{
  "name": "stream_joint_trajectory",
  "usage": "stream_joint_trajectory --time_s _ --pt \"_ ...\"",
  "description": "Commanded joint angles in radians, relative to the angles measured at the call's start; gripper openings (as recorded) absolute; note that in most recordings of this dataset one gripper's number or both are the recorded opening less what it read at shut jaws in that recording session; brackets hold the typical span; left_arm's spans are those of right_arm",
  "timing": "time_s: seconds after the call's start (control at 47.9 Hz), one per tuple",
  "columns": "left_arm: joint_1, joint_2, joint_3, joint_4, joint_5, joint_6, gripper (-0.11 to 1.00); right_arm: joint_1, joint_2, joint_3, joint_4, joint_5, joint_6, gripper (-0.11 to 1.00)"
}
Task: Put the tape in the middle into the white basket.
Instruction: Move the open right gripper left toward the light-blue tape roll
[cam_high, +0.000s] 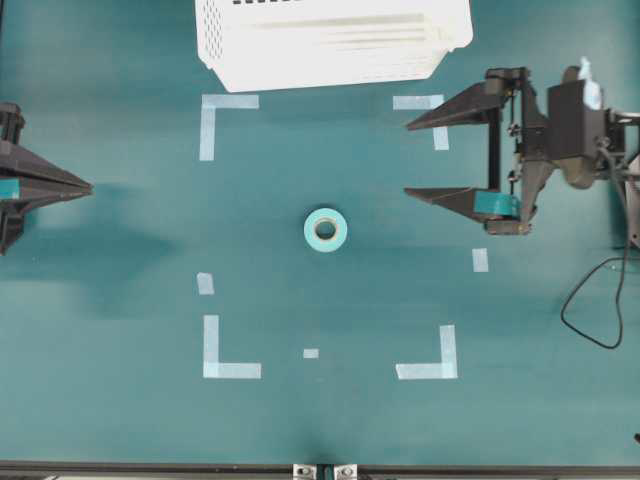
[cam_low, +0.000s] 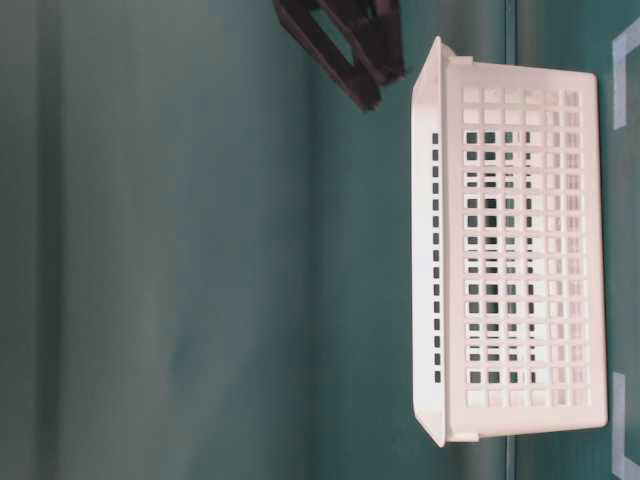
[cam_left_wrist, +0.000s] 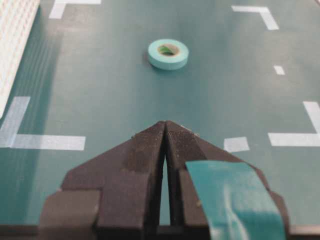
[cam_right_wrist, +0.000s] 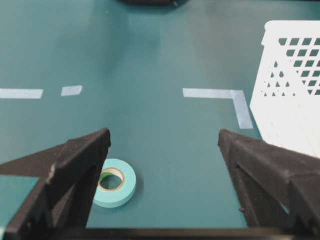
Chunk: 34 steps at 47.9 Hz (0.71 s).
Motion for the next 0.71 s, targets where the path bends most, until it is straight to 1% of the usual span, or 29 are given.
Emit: stream_joint_trajectory --time_s 0.0,0.146,0.689 --pt "-0.003 0.009 -0.011 -0.002 -0.012 -0.002 -0.11 0.002 0.025 -0.037 0.002 -0.011 0.006 0.98" --pt "-0.003 0.009 -0.012 -0.002 -0.012 -0.002 -0.11 0.005 0.069 -0.060 0.000 -0.012 0.023 0.98" --pt "-0.003 0.008 -0.012 -0.002 -0.012 -0.002 -0.11 0.025 0.166 -0.106 0.000 -0.012 0.026 0.98"
